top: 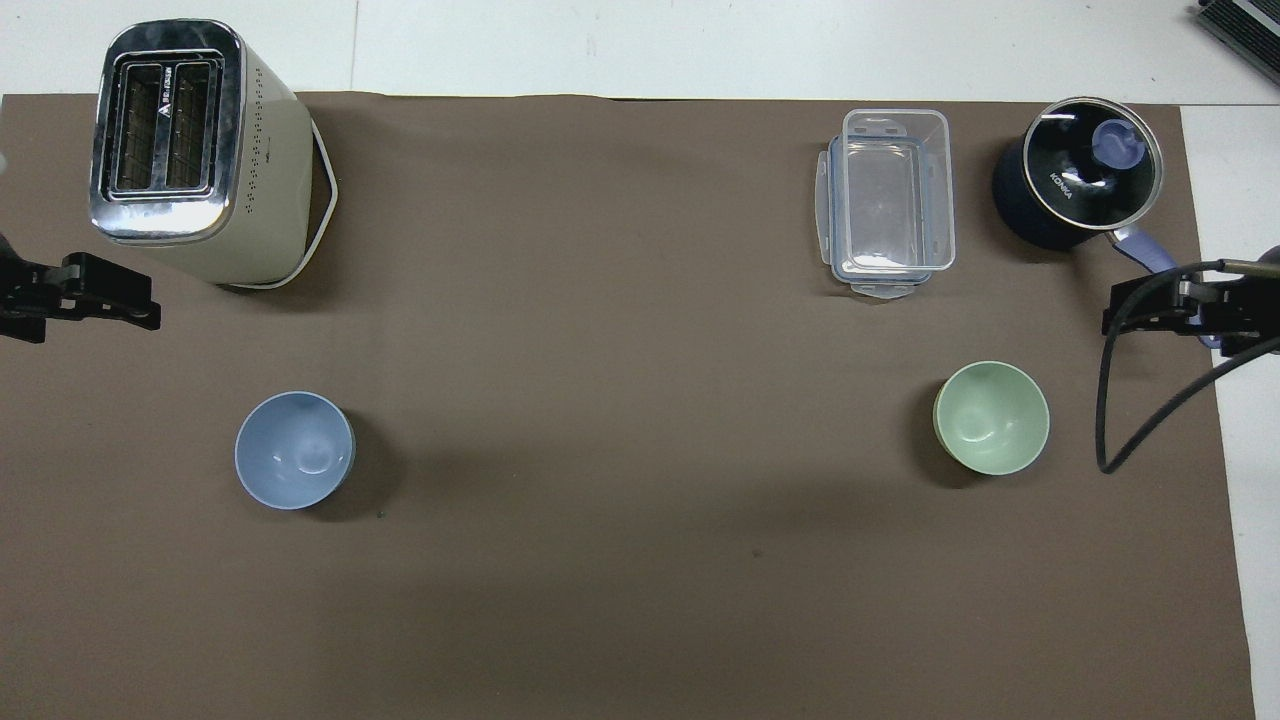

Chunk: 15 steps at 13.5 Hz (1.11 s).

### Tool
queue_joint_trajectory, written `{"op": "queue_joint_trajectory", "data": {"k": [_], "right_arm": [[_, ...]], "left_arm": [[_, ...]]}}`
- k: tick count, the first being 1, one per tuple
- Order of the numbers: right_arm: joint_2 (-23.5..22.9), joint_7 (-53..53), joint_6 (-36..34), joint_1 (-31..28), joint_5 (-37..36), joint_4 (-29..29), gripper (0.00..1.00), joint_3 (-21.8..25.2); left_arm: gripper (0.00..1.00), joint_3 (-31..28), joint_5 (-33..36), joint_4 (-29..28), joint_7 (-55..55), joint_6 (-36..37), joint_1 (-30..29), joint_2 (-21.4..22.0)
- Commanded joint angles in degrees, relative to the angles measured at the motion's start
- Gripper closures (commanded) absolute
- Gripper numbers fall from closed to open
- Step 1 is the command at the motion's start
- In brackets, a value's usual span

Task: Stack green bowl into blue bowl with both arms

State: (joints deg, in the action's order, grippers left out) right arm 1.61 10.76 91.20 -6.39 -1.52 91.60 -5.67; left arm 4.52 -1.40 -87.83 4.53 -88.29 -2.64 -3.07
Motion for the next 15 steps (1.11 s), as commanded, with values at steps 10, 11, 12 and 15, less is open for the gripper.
{"op": "queue_joint_trajectory", "data": {"k": [10,11,12,15], "right_arm": [[-0.1,-1.4,0.6,-0.6,0.3,-0.1,0.0,-0.4],[-0.1,-1.4,0.6,-0.6,0.3,-0.1,0.0,-0.4],[-0.1,-1.4,0.6,-0.6,0.3,-0.1,0.0,-0.4],[-0.2,-1.4,0.6,-0.6,0.3,-0.1,0.0,-0.4]], "left_arm": [[0.0,0.1,1.0,1.0,0.6,1.1,0.0,-0.4],[0.0,0.1,1.0,1.0,0.6,1.1,0.0,-0.4],[0.0,0.2,0.8,1.0,0.2,1.3,0.0,-0.4],[0.0,0.3,0.3,-8.9,0.0,-2.5,0.2,5.2]]}}
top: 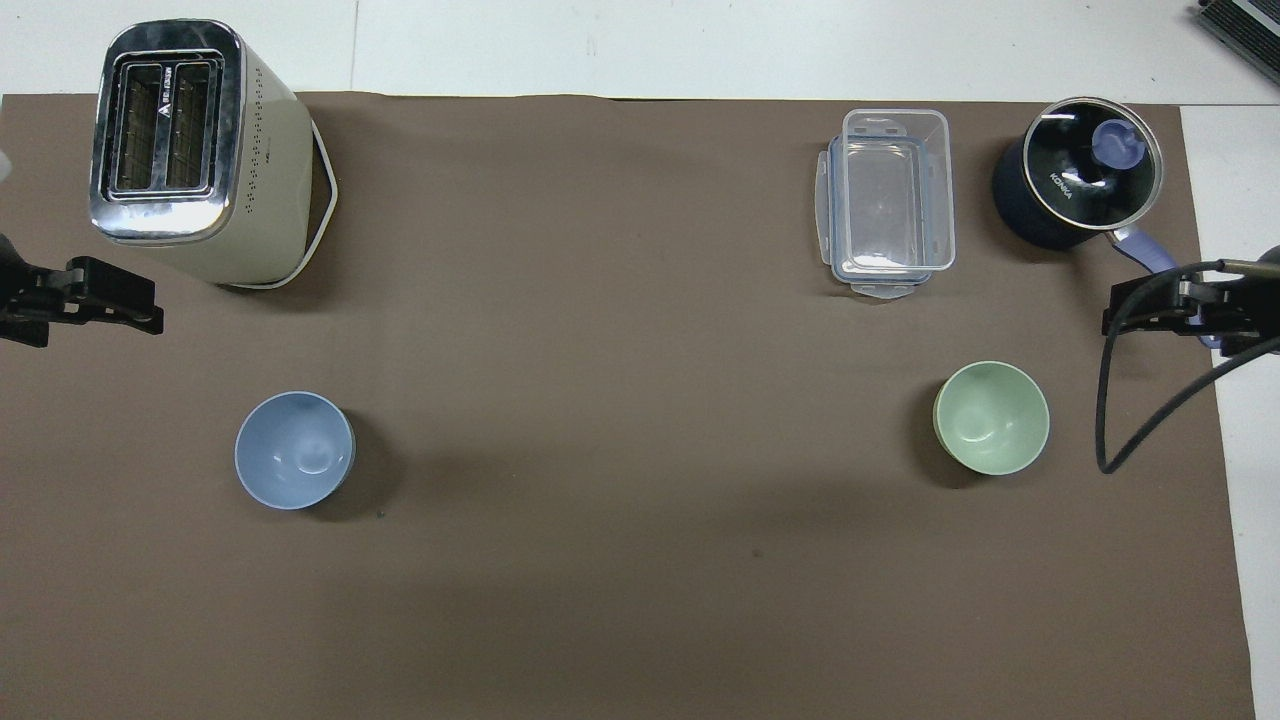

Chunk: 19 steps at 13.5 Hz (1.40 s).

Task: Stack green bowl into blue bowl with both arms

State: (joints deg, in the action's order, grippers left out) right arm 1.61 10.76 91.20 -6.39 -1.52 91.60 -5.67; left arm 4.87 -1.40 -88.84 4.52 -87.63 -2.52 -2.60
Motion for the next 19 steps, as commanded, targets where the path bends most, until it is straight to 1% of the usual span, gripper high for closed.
{"op": "queue_joint_trajectory", "data": {"k": [1,2,3,5,8,9,10,13,14,15,16,19], "right_arm": [[-0.1,-1.4,0.6,-0.6,0.3,-0.1,0.0,-0.4],[-0.2,-1.4,0.6,-0.7,0.3,-0.1,0.0,-0.4],[-0.2,-1.4,0.6,-0.9,0.3,-0.1,0.0,-0.4],[-0.1,-1.4,0.6,-0.9,0.3,-0.1,0.0,-0.4],[0.0,-0.8,0.7,-0.7,0.3,0.2,0.0,-0.4],[0.1,-0.7,0.8,-0.7,0.3,0.6,0.0,-0.4],[0.2,-0.7,0.8,-0.8,0.3,0.7,0.0,-0.4],[0.4,-0.7,0.8,-0.8,0.3,1.0,0.0,-0.4],[0.4,-0.7,0.8,-0.8,0.3,1.0,0.0,-0.4],[0.4,-0.7,0.8,-0.8,0.3,1.0,0.0,-0.4],[0.4,-0.7,0.8,-0.8,0.3,1.0,0.0,-0.4],[0.5,-0.7,0.8,-0.8,0.3,1.0,0.0,-0.4]], "left_arm": [[0.0,-0.1,0.1,-14.3,-0.6,-8.4,-0.1,8.1],[0.0,-0.2,0.1,-19.7,-3.1,-12.5,-0.2,10.1],[0.0,-0.4,0.1,-23.2,-5.8,-15.5,-0.6,10.9],[0.0,-0.3,0.1,-28.1,-7.4,-20.7,-2.5,10.9],[0.0,-0.4,0.1,-38.1,-8.5,-32.6,-3.5,10.4],[0.0,-0.3,0.1,-40.8,-8.9,-36.2,-4.0,9.9],[0.0,-0.3,0.0,-42.5,-8.9,-39.2,-3.8,8.3],[0.0,-0.3,0.1,-47.1,-8.9,-46.9,-3.4,5.4],[0.07,-0.3,0.0,-47.9,-8.9,-48.2,-3.4,4.4],[0.91,-0.3,0.0,-48.3,-9.0,-48.7,-3.4,3.6],[1.0,-0.3,0.1,-47.7,-8.9,-48.1,-3.5,3.4],[1.0,-0.3,0.1,-47.3,-9.0,-47.2,-3.5,3.4]]}}
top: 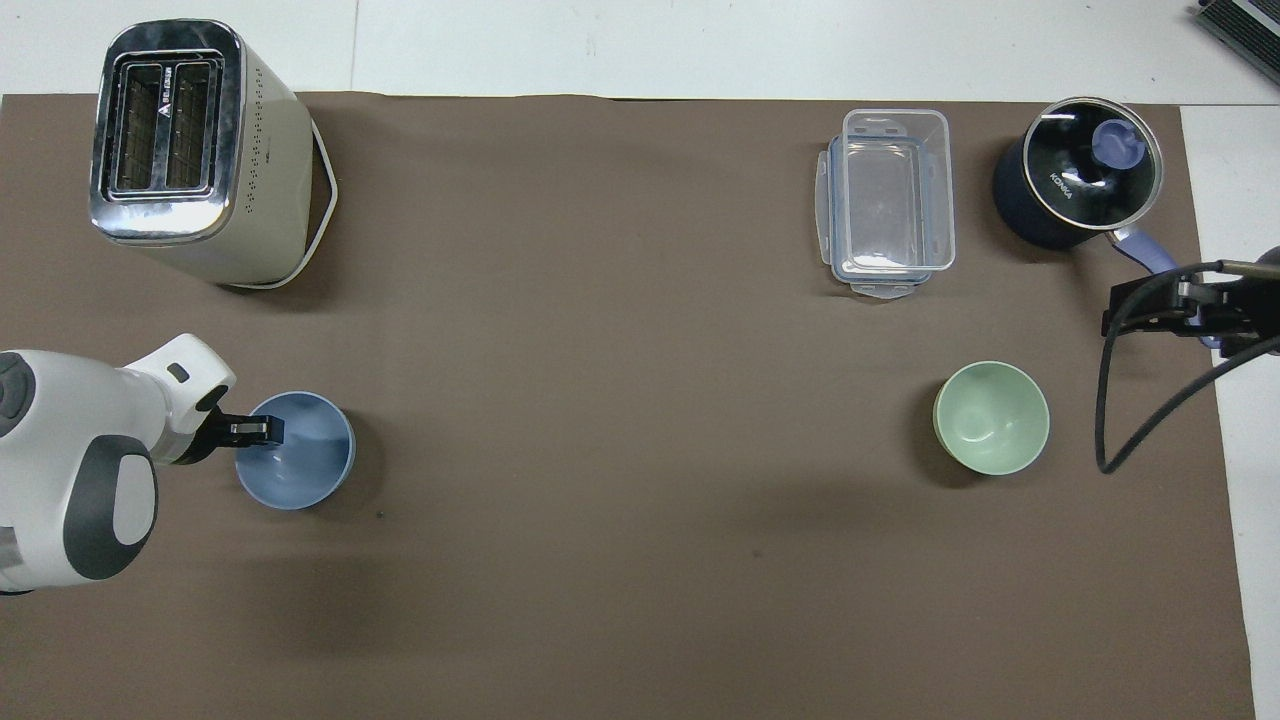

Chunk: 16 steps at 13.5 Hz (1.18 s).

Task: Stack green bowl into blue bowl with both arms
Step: 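Reach the left gripper to the blue bowl rim and grasp it, then slide the blue bowl toward the table center with the left gripper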

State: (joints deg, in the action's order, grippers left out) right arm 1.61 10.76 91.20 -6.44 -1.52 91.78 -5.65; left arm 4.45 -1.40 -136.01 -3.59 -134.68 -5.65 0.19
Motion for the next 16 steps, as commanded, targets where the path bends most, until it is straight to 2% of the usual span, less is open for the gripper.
{"op": "queue_joint_trajectory", "data": {"k": [1,4,8,9,13,16], "right_arm": [[0.4,-0.7,0.8,-0.8,0.3,0.9,0.0,-0.4],[0.5,-1.0,0.8,-0.9,0.3,0.9,0.0,-0.4],[0.4,-1.6,0.8,-1.0,0.3,0.9,0.0,-0.3],[0.4,-1.6,0.9,-1.0,0.3,0.9,0.0,-0.2],[0.5,-1.7,0.9,-1.2,0.3,0.9,0.0,0.1],[0.5,-1.7,1.5,-1.2,0.3,1.3,0.0,0.1]], "left_arm": [[1.0,0.1,0.0,0.2,-0.9,0.1,-0.5,0.8],[1.0,0.3,-0.7,2.8,-0.9,6.8,-0.2,2.6],[1.0,1.1,-7.5,7.0,-0.9,15.2,0.2,6.1],[1.0,0.9,-9.2,8.3,-0.8,16.5,1.8,6.7],[1.0,0.9,-15.3,9.3,-0.2,15.3,7.5,6.4],[1.0,0.9,-17.2,9.0,3.0,12.4,13.7,5.8]]}}
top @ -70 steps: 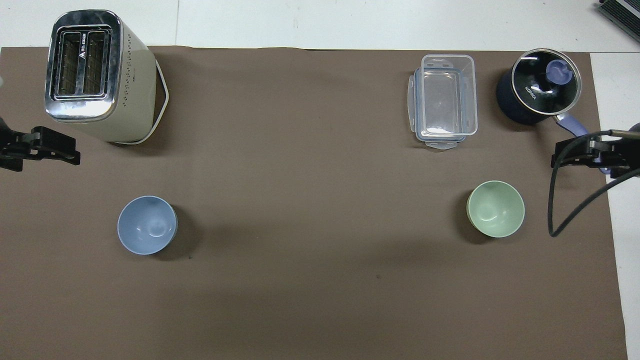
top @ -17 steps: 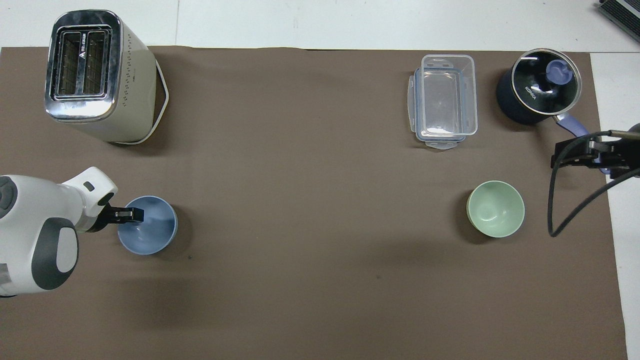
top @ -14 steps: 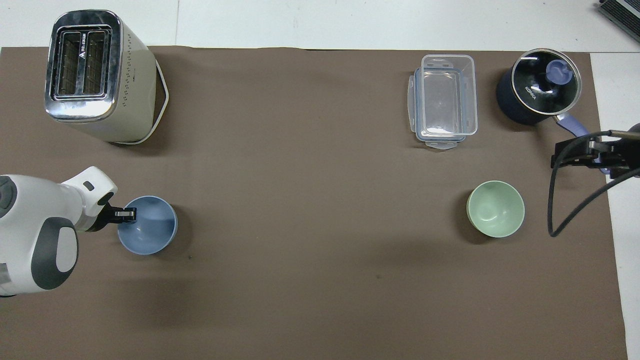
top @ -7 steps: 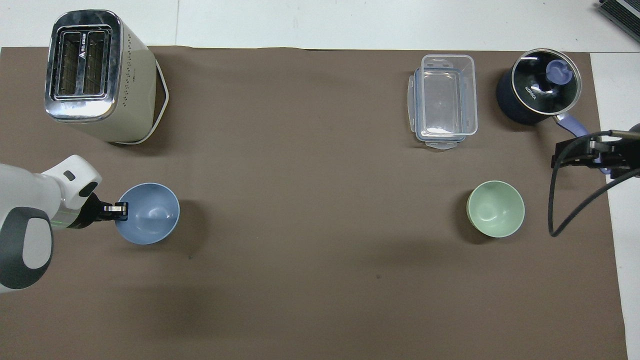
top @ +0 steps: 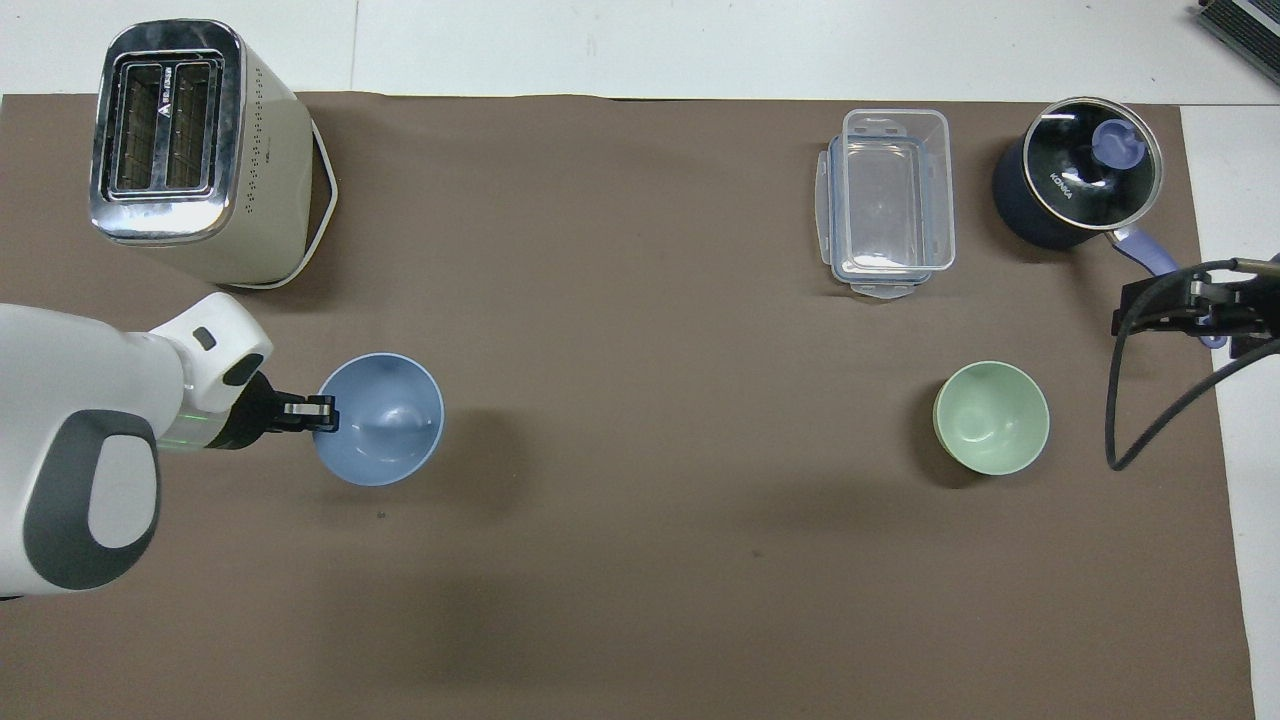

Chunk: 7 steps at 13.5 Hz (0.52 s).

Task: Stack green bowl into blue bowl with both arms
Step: 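Slide the blue bowl toward the table center with the left gripper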

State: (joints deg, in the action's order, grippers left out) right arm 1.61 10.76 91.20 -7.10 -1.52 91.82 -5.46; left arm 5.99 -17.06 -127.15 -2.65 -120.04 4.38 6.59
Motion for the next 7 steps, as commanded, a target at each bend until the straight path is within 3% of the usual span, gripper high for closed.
{"op": "queue_joint_trajectory", "data": {"k": [1,7], "right_arm": [[0.8,-1.7,2.0,-0.6,0.2,2.0,0.0,0.0],[1.3,-3.7,4.7,-1.5,0.2,4.1,0.0,0.1]], "left_arm": [[1.0,-0.6,-1.7,-0.1,5.3,-5.3,6.6,-1.6],[1.0,-0.7,-1.7,-1.1,17.4,-17.2,20.7,-8.6]]}}
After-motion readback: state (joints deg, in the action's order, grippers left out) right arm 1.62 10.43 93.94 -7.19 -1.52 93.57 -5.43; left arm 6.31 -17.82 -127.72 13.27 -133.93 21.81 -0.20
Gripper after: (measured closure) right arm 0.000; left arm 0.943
